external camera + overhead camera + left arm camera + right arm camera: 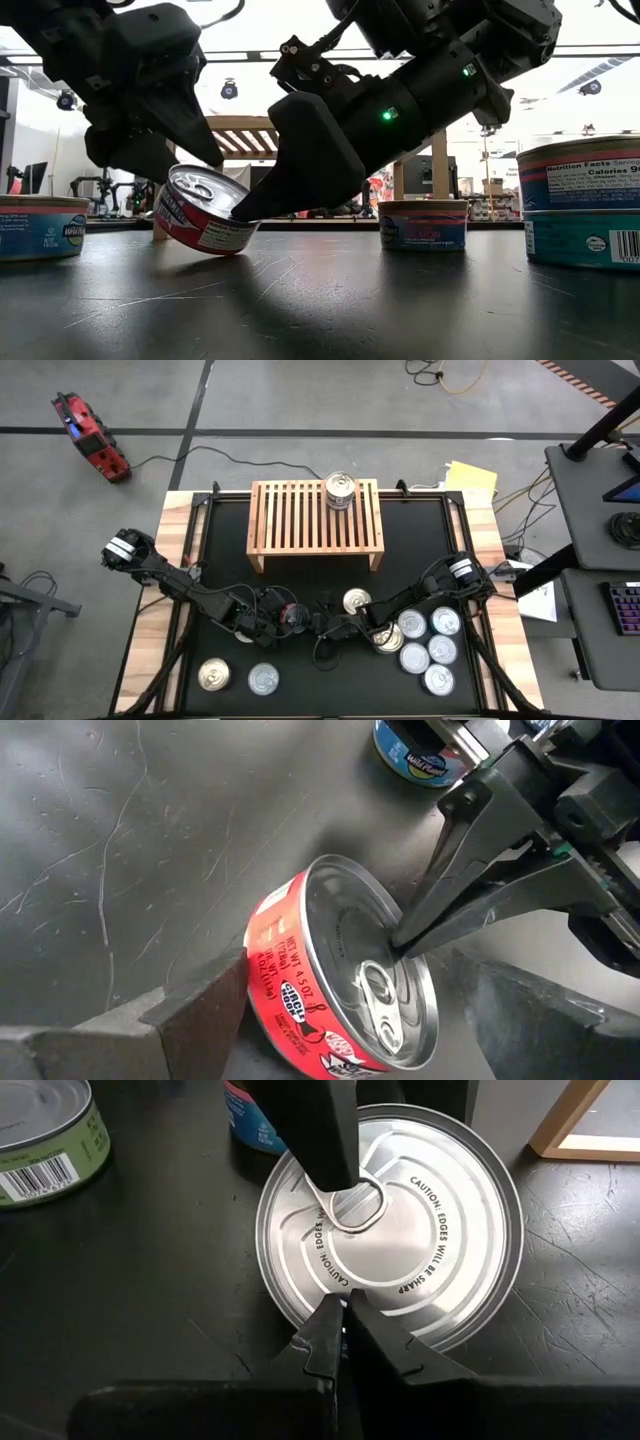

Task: Stack canned seafood by type on shelf
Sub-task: Put the red tuna can on the shelf

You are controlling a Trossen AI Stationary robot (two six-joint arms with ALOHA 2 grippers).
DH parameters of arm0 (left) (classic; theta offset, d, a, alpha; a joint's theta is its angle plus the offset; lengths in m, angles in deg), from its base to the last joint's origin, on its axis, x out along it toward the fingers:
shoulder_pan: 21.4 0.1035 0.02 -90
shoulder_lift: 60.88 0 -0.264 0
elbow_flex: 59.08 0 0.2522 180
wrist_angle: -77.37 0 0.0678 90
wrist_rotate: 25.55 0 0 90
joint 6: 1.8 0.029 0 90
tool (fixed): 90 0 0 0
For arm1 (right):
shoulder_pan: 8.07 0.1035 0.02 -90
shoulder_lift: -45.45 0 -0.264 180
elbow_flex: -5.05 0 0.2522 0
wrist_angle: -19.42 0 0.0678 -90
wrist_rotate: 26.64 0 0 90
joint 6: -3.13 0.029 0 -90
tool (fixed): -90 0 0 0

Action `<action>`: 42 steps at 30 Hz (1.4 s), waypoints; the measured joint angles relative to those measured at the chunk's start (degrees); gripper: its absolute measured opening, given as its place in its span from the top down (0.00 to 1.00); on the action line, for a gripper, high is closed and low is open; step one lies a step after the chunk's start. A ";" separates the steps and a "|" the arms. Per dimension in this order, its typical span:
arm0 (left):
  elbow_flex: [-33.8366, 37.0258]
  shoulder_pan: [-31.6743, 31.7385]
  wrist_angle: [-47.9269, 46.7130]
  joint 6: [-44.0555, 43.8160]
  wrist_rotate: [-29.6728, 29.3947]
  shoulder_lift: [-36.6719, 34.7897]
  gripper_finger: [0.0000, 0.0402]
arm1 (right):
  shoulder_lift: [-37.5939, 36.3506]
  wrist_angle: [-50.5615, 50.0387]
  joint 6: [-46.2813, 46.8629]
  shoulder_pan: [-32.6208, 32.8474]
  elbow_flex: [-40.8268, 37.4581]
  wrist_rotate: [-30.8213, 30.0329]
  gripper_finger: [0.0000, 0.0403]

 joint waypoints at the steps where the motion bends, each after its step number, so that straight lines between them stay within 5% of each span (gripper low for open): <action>1: 0.00 0.00 0.00 0.14 0.00 -0.02 0.19 | 0.00 -0.05 0.02 0.02 0.00 -0.03 0.97; 33: -0.07 0.00 -1.89 2.20 0.05 -1.01 0.19 | -2.77 -8.39 1.73 0.64 -0.13 -0.40 0.97; 42: -0.02 0.00 -1.86 5.17 -2.49 -1.01 0.19 | -7.64 -15.39 1.52 0.13 -0.11 -18.24 0.97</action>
